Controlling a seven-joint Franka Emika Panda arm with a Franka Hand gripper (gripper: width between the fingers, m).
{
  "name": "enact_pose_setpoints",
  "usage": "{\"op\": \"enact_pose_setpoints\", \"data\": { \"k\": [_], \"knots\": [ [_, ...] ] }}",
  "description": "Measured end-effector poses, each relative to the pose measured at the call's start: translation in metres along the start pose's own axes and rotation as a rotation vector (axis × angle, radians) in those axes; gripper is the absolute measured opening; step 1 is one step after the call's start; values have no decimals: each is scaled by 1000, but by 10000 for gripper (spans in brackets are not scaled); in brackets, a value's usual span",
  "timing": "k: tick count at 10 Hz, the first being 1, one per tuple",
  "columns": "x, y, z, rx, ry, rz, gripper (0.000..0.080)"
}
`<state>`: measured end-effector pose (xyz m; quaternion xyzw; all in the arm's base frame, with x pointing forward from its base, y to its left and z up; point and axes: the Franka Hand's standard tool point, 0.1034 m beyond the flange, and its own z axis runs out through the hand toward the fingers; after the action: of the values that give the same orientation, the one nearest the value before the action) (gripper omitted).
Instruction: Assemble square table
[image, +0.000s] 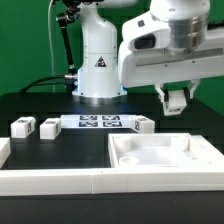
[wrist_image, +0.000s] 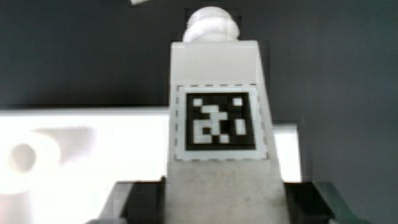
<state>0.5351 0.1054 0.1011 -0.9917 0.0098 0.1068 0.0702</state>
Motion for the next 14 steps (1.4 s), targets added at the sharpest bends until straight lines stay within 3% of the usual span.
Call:
{"op": "enact_pose_setpoints", "data": {
  "k": [1,2,6,9,10,12,14],
  "knots": [
    [-8,2,3,-6,20,-1,290],
    [0,2,1,-4,105,-7,290],
    [36,2,-40,-1,375,-45,290],
    [38,3,-37,0,563,-52,290],
    [46,7,-44,-4,632,-70,290],
    [60,3,-52,1,669,-74,290],
    [60,4,-51,1,668,-74,290]
  ]
}}
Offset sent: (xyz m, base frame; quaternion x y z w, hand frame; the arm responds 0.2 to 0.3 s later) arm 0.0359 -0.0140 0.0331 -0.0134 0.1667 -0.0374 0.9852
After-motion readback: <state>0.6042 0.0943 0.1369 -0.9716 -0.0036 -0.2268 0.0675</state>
